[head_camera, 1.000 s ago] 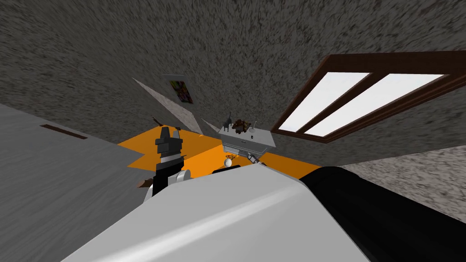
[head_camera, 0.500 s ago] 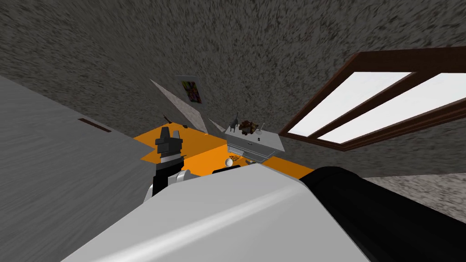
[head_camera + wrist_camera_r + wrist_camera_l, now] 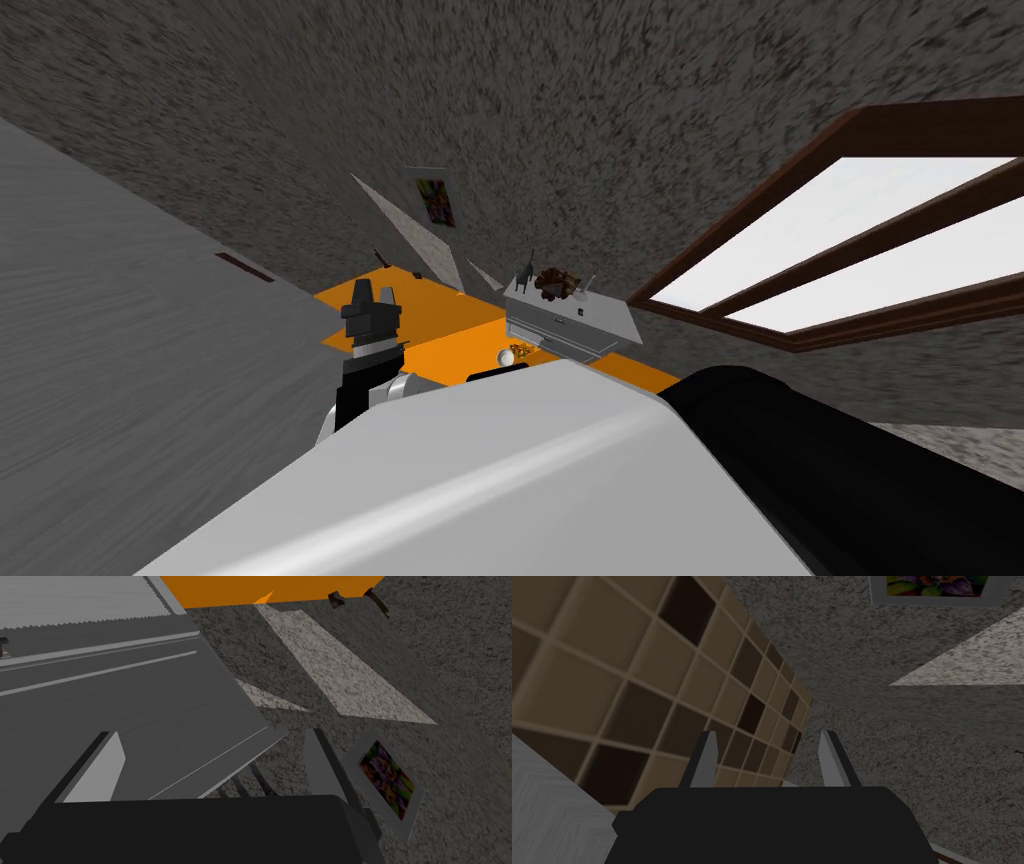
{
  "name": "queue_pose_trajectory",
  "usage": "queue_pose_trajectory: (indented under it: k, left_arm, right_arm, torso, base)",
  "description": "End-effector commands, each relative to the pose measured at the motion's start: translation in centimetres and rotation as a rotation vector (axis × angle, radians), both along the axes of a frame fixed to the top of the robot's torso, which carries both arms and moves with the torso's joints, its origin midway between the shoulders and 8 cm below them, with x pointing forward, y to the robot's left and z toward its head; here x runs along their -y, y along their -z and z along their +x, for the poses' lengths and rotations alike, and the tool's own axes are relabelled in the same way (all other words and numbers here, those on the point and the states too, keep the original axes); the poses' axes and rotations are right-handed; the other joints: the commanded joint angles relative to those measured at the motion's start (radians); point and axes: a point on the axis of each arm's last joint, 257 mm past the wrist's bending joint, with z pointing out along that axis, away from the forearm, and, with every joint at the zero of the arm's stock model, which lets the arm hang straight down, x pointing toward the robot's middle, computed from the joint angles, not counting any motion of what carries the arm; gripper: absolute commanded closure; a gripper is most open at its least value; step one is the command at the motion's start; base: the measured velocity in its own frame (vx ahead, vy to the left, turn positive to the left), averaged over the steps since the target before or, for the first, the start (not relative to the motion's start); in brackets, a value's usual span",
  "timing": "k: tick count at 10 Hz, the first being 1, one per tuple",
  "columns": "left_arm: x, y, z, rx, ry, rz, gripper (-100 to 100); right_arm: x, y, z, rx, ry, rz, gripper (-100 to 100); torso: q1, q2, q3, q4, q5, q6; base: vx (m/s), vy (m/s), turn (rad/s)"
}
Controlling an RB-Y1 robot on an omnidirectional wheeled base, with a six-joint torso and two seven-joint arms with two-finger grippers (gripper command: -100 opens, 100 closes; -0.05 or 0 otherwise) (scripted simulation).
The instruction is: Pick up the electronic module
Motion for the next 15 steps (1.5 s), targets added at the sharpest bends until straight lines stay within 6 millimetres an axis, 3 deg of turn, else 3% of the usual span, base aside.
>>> queue_pose_trajectory:
  k: [1,3,4,5,6,7,9,12,13,14,15]
  left_arm:
    - [0.0,0.0,0.0,0.000,0.000,0.000,0]
    - [0.0,0.0,0.0,0.000,0.000,0.000,0]
    - [0.0,0.0,0.0,0.000,0.000,0.000,0]
    - [0.0,0.0,0.0,0.000,0.000,0.000,0]
    - [0.0,0.0,0.0,0.000,0.000,0.000,0]
    - [0.0,0.0,0.0,0.000,0.000,0.000,0]
    - [0.0,0.0,0.0,0.000,0.000,0.000,0]
    - [0.0,0.0,0.0,0.000,0.000,0.000,0]
    - [0.0,0.0,0.0,0.000,0.000,0.000,0]
    - [0.0,0.0,0.0,0.000,0.000,0.000,0]
    - [0.0,0.0,0.0,0.000,0.000,0.000,0]
  right_arm:
    - [1.7,1.6,-3.0,-0.064,-0.060,-0.061,-100]
    - [2.1,1.9,-3.4,-0.075,-0.055,-0.068,-100]
    - [3.7,2.8,-5.5,-0.119,-0.112,-0.116,-100]
    - [4.2,3.1,-6.0,-0.132,-0.106,-0.124,-100]
    - [6.2,3.7,-8.2,-0.178,-0.160,-0.174,-100]
    - [6.6,3.9,-8.5,-0.187,-0.157,-0.180,-100]
    - [10.0,4.6,-12.5,-0.269,-0.257,-0.263,-100]
    - [14.5,4.4,-15.2,-0.338,-0.306,-0.345,-100]
    - [16.7,4.2,-17.0,-0.380,-0.349,-0.387,-100]
    - [17.3,3.9,-17.0,-0.382,-0.353,-0.398,-100]
    - [19.9,3.3,-18.6,-0.423,-0.397,-0.447,-100]
  torso:
    - [0.000,0.000,0.000,0.000,0.000,0.000]
    - [0.000,0.000,0.000,0.000,0.000,0.000]
    - [-0.001,0.001,0.001,0.000,0.000,0.000]
    - [-0.001,0.001,0.001,0.000,0.000,-0.001]
    - [-0.001,0.001,0.000,0.000,0.000,0.000]
    - [-0.001,0.000,0.000,0.000,0.000,0.000]
    - [-0.001,0.000,0.000,0.000,0.000,-0.001]
    - [-0.001,-0.002,-0.001,0.000,0.000,-0.001]
    - [-0.002,0.000,0.000,0.000,0.000,0.000]
    - [-0.002,0.000,0.000,0.000,0.000,0.000]
    - [-0.002,0.001,0.001,0.000,0.000,0.000]
  base:
    - [0.056,0.064,0.178]
    - [0.044,0.034,0.049]
    - [0.040,0.033,0.158]
    - [0.051,0.035,0.102]
    - [0.050,0.040,0.128]
    - [0.047,0.033,0.118]
    - [0.074,0.044,0.204]
    - [0.067,0.028,0.111]
    - [0.047,0.005,0.131]
    - [0.036,-0.001,0.083]
    - [0.037,0.002,0.130]
